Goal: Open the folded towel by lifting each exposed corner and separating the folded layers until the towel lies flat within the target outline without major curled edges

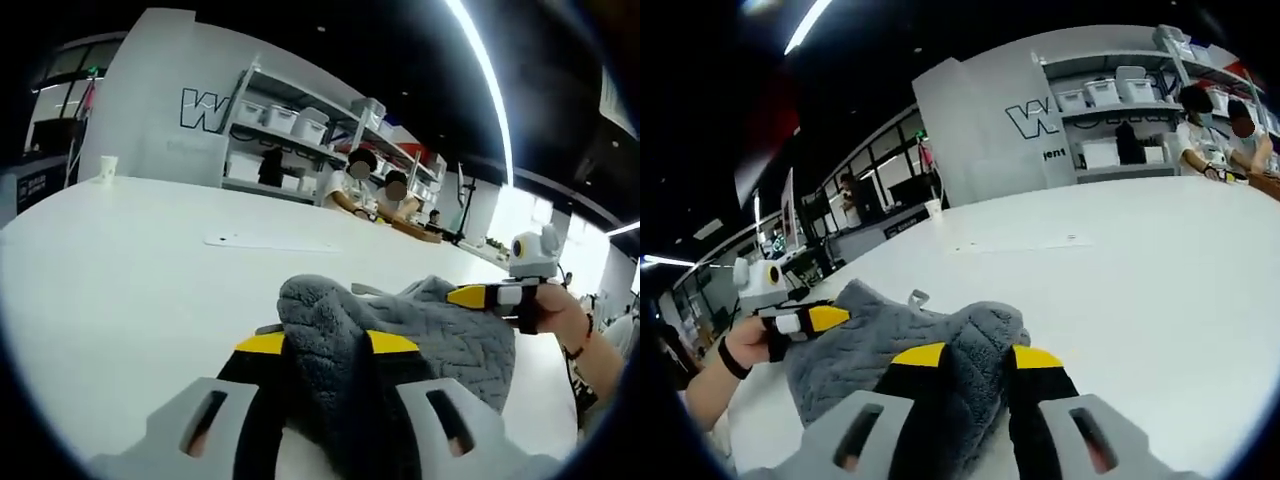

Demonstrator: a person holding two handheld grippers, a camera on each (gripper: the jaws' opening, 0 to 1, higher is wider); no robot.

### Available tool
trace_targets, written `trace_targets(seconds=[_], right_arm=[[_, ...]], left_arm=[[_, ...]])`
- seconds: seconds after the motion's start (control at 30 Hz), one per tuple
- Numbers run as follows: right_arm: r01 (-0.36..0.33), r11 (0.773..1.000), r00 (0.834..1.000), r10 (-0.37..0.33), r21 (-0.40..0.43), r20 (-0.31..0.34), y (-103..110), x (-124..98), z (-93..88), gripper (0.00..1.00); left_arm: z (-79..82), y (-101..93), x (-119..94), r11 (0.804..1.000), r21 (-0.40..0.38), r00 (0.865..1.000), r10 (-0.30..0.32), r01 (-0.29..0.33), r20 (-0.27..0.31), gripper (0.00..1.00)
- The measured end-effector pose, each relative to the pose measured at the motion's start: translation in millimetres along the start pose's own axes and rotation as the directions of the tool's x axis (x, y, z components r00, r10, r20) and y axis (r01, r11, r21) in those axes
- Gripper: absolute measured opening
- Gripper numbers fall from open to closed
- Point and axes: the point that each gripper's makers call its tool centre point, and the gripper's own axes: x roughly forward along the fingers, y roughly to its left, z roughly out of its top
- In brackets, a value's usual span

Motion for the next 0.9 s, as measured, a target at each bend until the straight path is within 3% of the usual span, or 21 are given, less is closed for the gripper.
trace_targets(seconds=[0.33,0.6,0.9], right_arm=[[-0.013,1.0,1.0,0.013,0.01,0.023,-2,-4,2.8,0.07],[-0.018,1.0,0.999,0.017,0.021,0.045,-2,-6,6.8,0.0],[0.007,1.0,0.999,-0.006,-0.009,0.051,1,-7,12.7,0.0]], left_arm=[[0.7,-2.6,-2,1.0,0.007,1.0,-0.01,0.01,0.011,0.1],[4.5,-6.0,-4,0.999,0.039,0.999,-0.018,0.017,0.026,0.06],[11.1,-8.3,-10,0.999,0.033,0.999,-0.031,0.03,0.042,0.04]])
